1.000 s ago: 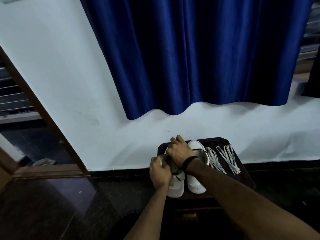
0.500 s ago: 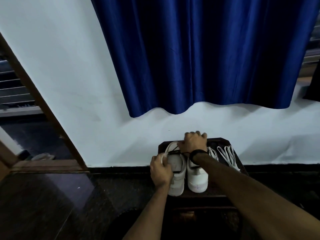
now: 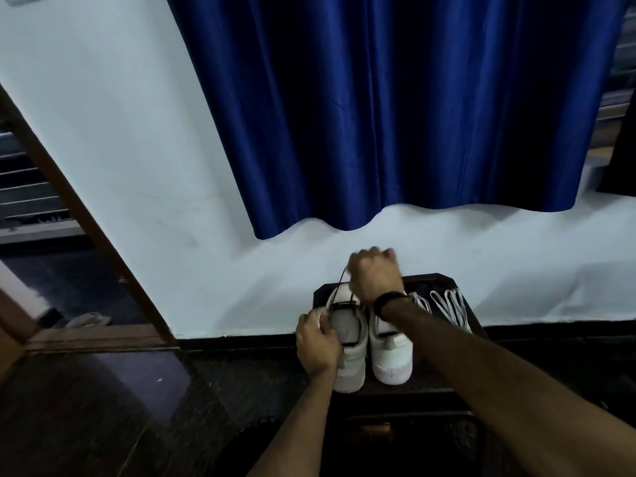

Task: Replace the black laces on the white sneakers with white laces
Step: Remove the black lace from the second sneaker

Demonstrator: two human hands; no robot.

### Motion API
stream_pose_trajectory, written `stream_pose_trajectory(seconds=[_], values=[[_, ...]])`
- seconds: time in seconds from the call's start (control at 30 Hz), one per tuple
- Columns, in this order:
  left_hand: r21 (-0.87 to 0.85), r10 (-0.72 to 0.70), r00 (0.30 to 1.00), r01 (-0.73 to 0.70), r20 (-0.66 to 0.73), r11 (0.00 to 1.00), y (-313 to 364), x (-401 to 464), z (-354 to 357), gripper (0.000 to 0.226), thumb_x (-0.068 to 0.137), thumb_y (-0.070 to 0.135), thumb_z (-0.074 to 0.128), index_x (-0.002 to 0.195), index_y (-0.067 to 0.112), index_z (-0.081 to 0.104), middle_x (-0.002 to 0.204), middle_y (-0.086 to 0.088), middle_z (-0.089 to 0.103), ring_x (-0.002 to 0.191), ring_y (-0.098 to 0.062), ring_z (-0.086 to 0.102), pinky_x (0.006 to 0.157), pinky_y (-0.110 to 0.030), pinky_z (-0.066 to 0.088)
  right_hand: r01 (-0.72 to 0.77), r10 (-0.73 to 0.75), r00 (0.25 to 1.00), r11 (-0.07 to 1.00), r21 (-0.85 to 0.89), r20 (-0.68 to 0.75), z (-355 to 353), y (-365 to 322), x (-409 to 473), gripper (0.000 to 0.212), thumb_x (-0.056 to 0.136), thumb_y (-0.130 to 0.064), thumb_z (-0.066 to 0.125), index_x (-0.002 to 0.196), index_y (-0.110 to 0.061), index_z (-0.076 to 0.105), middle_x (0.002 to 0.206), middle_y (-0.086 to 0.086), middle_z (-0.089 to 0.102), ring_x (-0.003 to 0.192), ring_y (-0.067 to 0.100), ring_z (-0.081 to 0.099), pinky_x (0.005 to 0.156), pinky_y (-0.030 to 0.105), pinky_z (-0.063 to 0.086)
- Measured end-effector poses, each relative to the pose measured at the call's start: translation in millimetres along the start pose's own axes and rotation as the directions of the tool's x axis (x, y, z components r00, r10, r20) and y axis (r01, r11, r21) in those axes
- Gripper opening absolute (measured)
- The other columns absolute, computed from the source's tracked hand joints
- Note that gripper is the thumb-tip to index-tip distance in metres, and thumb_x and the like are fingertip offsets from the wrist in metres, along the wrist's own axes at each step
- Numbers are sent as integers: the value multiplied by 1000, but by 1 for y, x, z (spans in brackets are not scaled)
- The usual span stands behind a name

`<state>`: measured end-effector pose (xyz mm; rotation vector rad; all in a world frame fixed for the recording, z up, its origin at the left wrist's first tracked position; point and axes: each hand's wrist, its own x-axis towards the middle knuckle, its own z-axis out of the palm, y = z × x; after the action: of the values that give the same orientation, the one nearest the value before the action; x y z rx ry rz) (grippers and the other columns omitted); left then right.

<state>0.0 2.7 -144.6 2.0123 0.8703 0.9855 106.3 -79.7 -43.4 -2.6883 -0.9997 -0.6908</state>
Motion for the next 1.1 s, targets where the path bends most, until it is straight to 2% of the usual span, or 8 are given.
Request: stream_pose_trajectory(seconds=[0.17, 0.3, 0.4, 0.67, 0.8, 0.93, 1.0, 1.1], values=[[1, -14, 1000, 14, 3, 1000, 0, -3, 1, 17, 91, 16, 59, 101, 22, 72, 102, -4, 64, 99, -30, 61, 78, -34, 47, -598, 572, 791, 647, 472, 218, 0, 37, -2, 26, 82, -23, 57, 105, -13, 63, 109, 9, 64, 104, 31, 57, 85, 39, 46], [9, -9, 1000, 9, -17, 1000, 4, -3, 0, 19, 92, 14, 57, 102, 22, 71, 102, -3, 64, 99, -29, 61, 77, -32, 45, -126, 98, 989, 954, 271, 114, 7, 22, -15, 61, 69, -16, 64, 127, -15, 47, 126, 4, 49, 115, 28, 45, 91, 39, 39], [38, -30, 999, 30, -14, 999, 2, -4, 0, 19, 91, 16, 55, 101, 22, 70, 102, -3, 63, 99, -29, 60, 75, -32, 45, 312, -372, 877, 923, 226, 306, 1, -8, -10, 54, 77, -24, 62, 130, -18, 53, 128, 5, 53, 118, 26, 48, 95, 37, 39], [45, -3, 1000, 4, -20, 999, 3, -2, -1, 15, 92, 16, 58, 99, 20, 71, 98, -7, 64, 95, -34, 61, 74, -35, 47, 360, -363, 883, 931, 69, 297, -5, -19, -10, 27, 93, -17, 48, 113, -18, 66, 115, 11, 64, 106, 30, 60, 87, 36, 42], [74, 10, 999, -8, -35, 997, 3, -4, 0, 16, 92, 15, 57, 99, 19, 71, 100, -8, 64, 96, -34, 60, 76, -37, 47, -173, 160, 985, 871, 460, 67, -5, 14, 4, 15, 83, -16, 57, 92, -20, 69, 98, 6, 69, 90, 30, 64, 73, 33, 49], [70, -9, 999, 12, -39, 998, 6, -6, -1, 17, 93, 16, 56, 100, 21, 71, 102, -6, 64, 97, -33, 61, 76, -36, 47, -501, 730, 663, 269, 823, 165, -23, 55, 33, 14, 89, -24, 58, 88, -13, 66, 88, 8, 70, 81, 23, 64, 75, 28, 50], [52, -9, 999, 11, -33, 999, 5, -5, -1, 17, 93, 17, 56, 101, 21, 71, 103, -6, 64, 99, -33, 61, 78, -36, 47, -526, 806, 531, 74, 847, 260, -29, 76, 44, 27, 90, -33, 54, 95, -9, 65, 93, 11, 70, 87, 24, 67, 81, 30, 52], [159, 75, 997, -73, -8, 985, 6, -4, -3, 30, 87, 11, 58, 115, 17, 67, 111, -5, 62, 106, -32, 57, 82, -39, 48, -677, 723, 593, 209, 705, 355, -32, 77, 34, 40, 86, -27, 61, 119, -6, 55, 120, 17, 58, 107, 35, 60, 92, 37, 48]])
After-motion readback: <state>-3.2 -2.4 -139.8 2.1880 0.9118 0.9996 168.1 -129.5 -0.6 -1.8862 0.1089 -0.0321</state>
